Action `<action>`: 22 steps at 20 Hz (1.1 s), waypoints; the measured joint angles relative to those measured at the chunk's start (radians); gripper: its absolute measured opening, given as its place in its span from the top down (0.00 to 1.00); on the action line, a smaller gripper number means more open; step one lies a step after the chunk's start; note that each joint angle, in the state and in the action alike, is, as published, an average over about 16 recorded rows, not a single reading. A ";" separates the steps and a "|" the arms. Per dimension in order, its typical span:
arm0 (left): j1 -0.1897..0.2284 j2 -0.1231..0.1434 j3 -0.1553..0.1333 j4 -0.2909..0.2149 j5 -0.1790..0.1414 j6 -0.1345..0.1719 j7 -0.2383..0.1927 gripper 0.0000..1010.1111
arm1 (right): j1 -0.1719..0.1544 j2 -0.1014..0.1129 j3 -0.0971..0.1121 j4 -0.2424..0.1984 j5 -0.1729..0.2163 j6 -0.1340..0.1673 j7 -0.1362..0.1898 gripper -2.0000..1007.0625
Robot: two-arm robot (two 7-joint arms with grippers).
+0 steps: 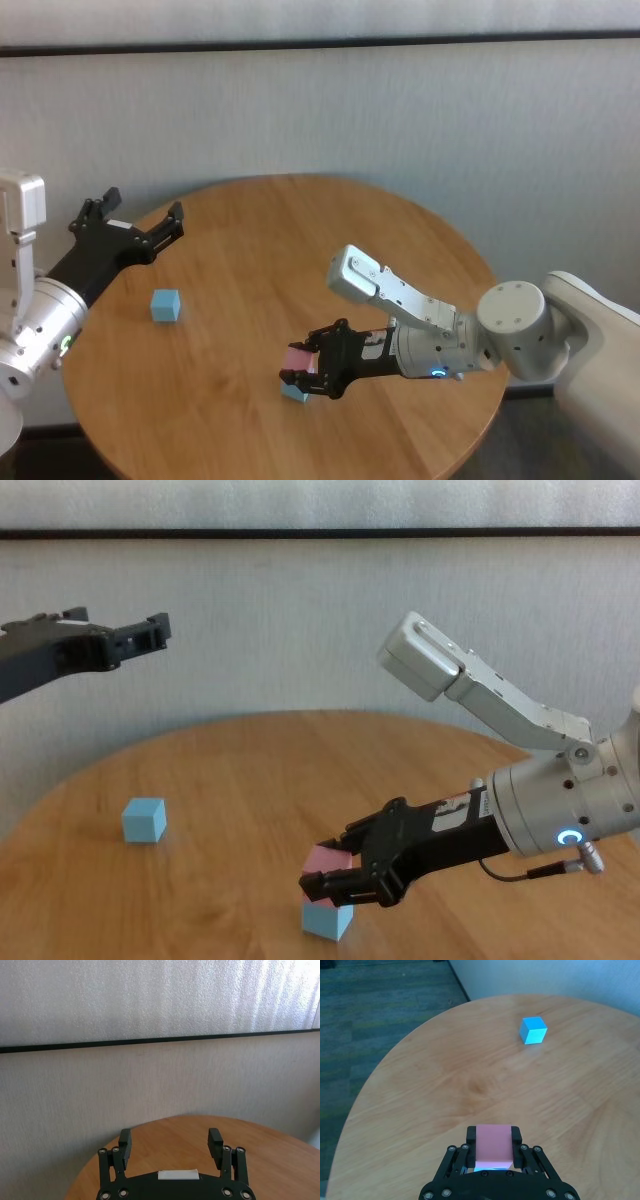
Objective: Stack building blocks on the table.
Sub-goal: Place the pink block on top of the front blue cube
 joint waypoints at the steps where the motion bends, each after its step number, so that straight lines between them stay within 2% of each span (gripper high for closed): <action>1: 0.000 0.000 0.000 0.000 0.000 0.000 0.000 0.01 | 0.001 -0.001 0.000 0.002 -0.001 0.000 0.000 0.63; 7: 0.000 0.000 0.000 0.000 0.000 0.000 0.000 0.01 | 0.003 -0.005 0.001 0.009 -0.004 -0.001 -0.001 0.62; 12: 0.000 0.000 0.000 0.000 0.000 0.000 0.000 0.01 | 0.003 -0.005 0.001 0.010 -0.005 0.000 -0.001 0.57; 17: 0.000 0.000 0.000 0.000 0.000 0.000 0.000 0.01 | 0.002 -0.004 0.001 0.008 -0.005 0.000 0.000 0.47; 22: 0.000 0.000 0.000 0.000 0.000 0.000 0.000 0.01 | 0.000 -0.002 0.003 0.004 -0.002 0.000 -0.002 0.31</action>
